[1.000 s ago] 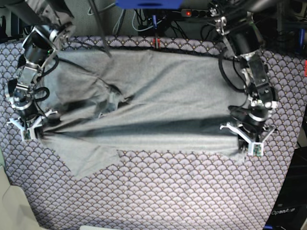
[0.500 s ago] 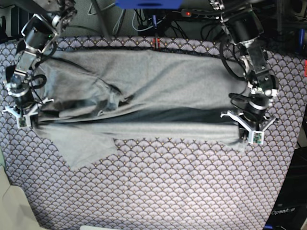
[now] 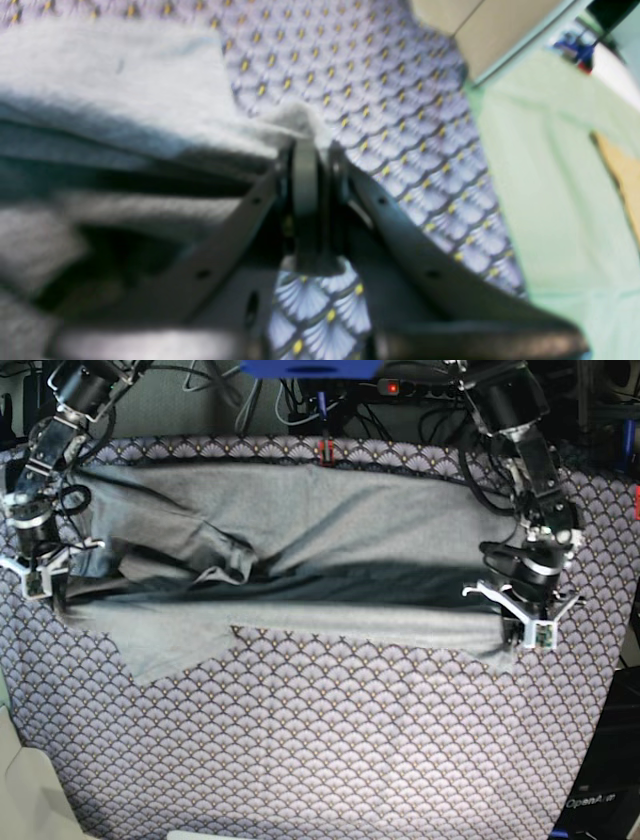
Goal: Fold the T-shirt properly
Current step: 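Lift the pinched edge with both grippers and fold it over the shirt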
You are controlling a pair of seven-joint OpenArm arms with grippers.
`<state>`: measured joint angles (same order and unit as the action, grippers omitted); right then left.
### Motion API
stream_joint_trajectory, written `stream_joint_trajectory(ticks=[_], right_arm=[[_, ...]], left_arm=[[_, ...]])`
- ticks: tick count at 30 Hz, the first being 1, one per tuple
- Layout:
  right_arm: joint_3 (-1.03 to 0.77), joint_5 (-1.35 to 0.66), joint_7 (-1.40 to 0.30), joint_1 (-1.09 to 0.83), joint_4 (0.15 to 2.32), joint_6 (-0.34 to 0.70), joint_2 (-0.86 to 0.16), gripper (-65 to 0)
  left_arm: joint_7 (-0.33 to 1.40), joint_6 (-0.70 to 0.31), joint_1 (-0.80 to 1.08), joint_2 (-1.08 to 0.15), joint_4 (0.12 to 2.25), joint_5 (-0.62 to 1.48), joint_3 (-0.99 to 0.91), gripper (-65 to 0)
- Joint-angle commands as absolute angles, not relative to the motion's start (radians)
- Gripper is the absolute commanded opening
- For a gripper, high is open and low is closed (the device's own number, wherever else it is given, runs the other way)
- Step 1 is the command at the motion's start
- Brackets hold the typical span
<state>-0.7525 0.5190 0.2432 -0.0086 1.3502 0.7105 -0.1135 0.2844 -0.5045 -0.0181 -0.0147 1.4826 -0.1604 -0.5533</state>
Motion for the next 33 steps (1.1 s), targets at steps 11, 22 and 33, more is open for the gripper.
stream_joint_trajectory(ticks=[11,22,33], right_arm=[[-0.762,0.446,0.271,-0.148,1.489,0.698,-0.134,-65.0],[-0.762,0.340,0.271,-0.262,1.524,0.698,-0.133,-65.0],[-0.759,0.219,0.271,-0.401,1.601,0.698,-0.067,-65.0]], left_arm=[[0.259,-0.498,0.053,-0.058,1.546,-0.105,-0.556,-65.0],[0.260,-0.499,0.091,-0.058,1.604,-0.105,-0.625,-65.0],[0.259,-0.499,0.180,-0.047,1.670,-0.094,-0.625,-65.0]])
